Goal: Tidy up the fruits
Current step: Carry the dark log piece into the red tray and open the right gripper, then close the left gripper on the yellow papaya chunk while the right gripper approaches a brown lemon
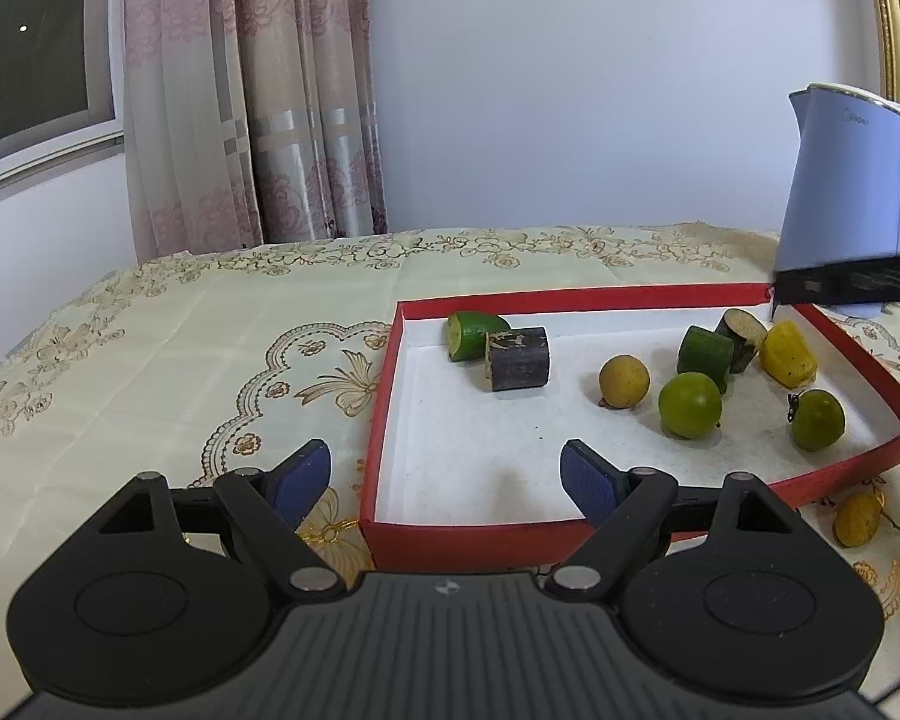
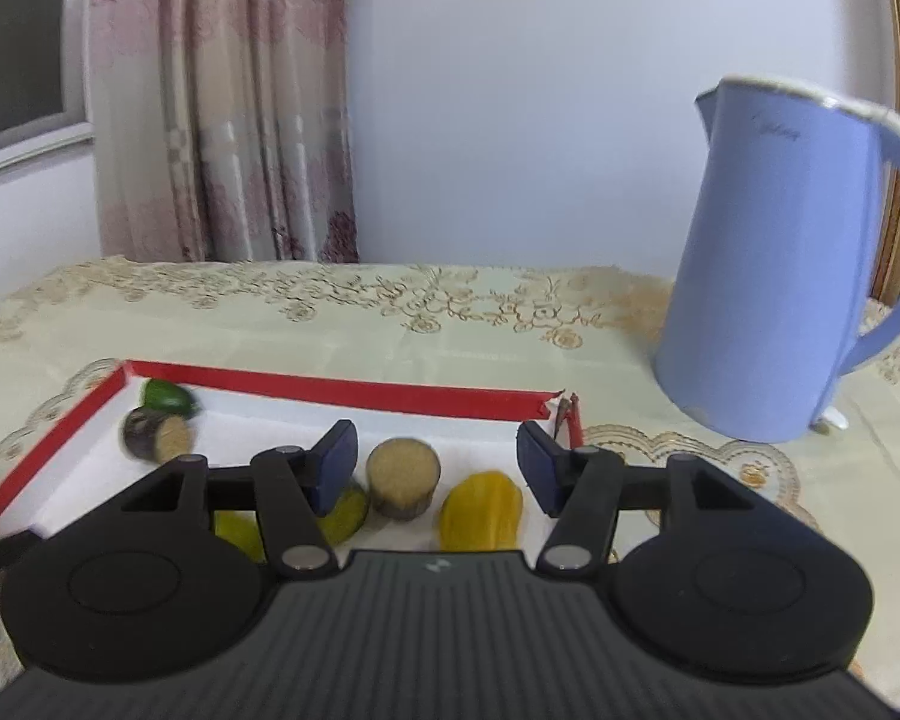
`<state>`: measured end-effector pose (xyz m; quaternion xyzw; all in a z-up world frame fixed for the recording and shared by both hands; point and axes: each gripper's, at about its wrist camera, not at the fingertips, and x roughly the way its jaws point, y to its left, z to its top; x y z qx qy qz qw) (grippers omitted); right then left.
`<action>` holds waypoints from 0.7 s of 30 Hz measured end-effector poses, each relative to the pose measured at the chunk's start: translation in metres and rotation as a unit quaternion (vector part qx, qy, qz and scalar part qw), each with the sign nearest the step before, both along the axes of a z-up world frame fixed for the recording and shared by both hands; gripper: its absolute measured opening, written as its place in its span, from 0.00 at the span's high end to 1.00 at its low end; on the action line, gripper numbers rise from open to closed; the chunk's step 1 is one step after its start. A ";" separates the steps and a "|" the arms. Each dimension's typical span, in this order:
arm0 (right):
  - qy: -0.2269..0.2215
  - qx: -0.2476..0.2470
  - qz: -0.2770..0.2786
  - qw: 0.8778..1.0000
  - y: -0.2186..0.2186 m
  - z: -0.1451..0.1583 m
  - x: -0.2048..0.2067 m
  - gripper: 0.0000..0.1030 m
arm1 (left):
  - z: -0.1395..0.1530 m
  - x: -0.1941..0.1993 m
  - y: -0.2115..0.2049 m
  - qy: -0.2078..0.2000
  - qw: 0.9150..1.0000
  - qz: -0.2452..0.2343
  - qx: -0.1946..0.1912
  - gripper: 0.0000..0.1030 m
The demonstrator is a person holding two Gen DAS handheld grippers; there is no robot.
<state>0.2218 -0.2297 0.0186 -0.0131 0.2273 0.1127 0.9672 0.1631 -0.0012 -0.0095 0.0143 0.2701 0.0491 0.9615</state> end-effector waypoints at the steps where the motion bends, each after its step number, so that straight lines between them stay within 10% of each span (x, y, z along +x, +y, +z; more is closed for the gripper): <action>1: -0.007 0.001 0.002 1.000 -0.003 0.002 -0.011 0.45 | 0.000 -0.001 0.000 -0.001 1.000 -0.001 -0.002 0.18; 9: -0.063 -0.004 -0.003 0.998 -0.014 -0.005 -0.110 0.44 | 0.004 -0.013 -0.019 -0.001 0.998 -0.058 -0.011 0.18; 21: -0.081 0.029 -0.033 0.996 -0.032 -0.025 -0.122 0.32 | -0.006 -0.032 -0.068 0.018 0.980 -0.198 0.014 0.18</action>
